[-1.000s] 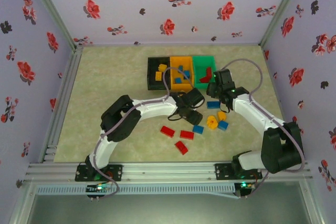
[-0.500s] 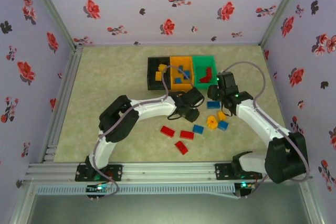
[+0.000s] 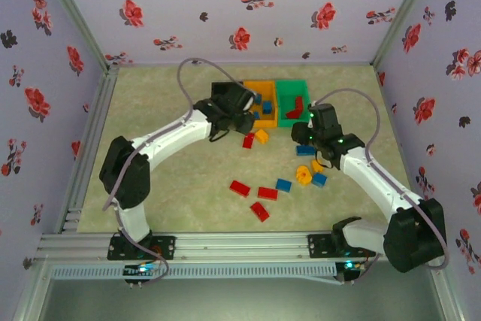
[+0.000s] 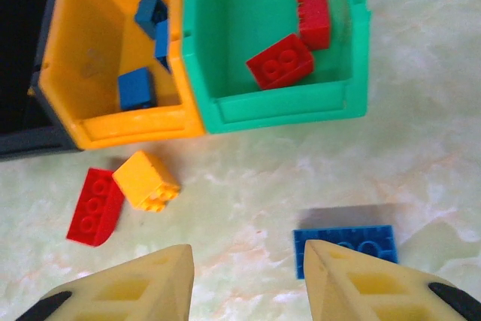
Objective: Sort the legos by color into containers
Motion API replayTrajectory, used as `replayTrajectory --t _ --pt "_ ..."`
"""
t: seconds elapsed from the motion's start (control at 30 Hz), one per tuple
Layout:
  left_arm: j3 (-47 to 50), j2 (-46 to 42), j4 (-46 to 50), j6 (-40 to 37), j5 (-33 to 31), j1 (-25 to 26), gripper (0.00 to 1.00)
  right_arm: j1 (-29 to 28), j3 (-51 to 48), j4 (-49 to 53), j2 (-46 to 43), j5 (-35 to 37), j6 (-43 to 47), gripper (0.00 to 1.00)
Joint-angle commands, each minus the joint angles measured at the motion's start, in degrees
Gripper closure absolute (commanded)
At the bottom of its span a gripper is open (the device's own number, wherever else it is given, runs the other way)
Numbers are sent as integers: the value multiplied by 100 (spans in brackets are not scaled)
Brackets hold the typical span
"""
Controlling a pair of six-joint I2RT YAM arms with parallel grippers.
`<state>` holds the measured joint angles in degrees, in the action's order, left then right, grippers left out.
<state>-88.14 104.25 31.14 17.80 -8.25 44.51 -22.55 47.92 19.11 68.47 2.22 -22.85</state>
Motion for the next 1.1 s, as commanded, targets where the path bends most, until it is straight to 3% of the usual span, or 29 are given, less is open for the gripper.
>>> replayTrajectory --t 0.0,0.23,0.37,0.5,0.83,1.07 --pt "-183 178 100 -197 -158 -387 69 -362 63 -144 50 6 -192 56" --pt "-1199 1084 241 -334 -76 -986 68 -1068 239 -199 529 288 -530 57" --pt "-1852 1543 403 -365 -71 -1122 36 -1322 230 -405 734 296 -707 57" --pt "-2190 1545 591 -357 -81 -1165 34 -1543 337 -345 986 426 -737 57" --pt "-702 29 253 -86 -71 -1123 32 -2074 666 -621 1844 877 -1358 53" --pt "545 -1088 -229 87 301 -1092 31 -2387 1103 -637 2468 1303 -1675 46"
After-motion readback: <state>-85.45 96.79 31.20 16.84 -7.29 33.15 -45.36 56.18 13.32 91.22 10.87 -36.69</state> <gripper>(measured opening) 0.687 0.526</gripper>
